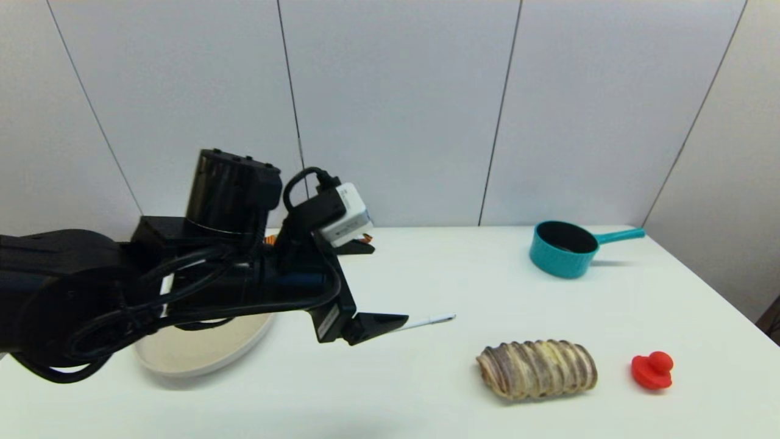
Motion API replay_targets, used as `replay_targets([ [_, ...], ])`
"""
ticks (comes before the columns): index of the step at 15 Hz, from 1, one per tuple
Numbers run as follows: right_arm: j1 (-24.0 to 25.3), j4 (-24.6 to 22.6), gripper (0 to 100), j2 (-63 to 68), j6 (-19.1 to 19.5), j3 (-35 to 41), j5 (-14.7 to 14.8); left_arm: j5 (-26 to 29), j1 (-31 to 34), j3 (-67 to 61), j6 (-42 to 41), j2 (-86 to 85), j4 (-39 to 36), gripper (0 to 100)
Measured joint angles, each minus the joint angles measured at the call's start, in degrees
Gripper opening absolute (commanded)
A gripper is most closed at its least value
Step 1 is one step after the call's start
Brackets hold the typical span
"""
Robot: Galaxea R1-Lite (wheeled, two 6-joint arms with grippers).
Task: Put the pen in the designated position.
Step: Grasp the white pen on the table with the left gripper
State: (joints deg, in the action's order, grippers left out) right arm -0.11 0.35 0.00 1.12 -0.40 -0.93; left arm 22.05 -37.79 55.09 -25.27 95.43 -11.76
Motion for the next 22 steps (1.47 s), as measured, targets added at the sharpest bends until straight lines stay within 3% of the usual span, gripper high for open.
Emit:
replay_targets([
  [7, 0.00, 0.05, 100, 0.00, -0.02, 0.00, 0.00, 1.67, 0.87, 0.22, -3.12, 10.30, 1.24, 100],
  [22, -0.02, 0.00, 100, 0.00, 0.00, 0.02, 0.00, 2.33, -1.10, 14.97, -3.08, 29.29, 1.21, 100],
])
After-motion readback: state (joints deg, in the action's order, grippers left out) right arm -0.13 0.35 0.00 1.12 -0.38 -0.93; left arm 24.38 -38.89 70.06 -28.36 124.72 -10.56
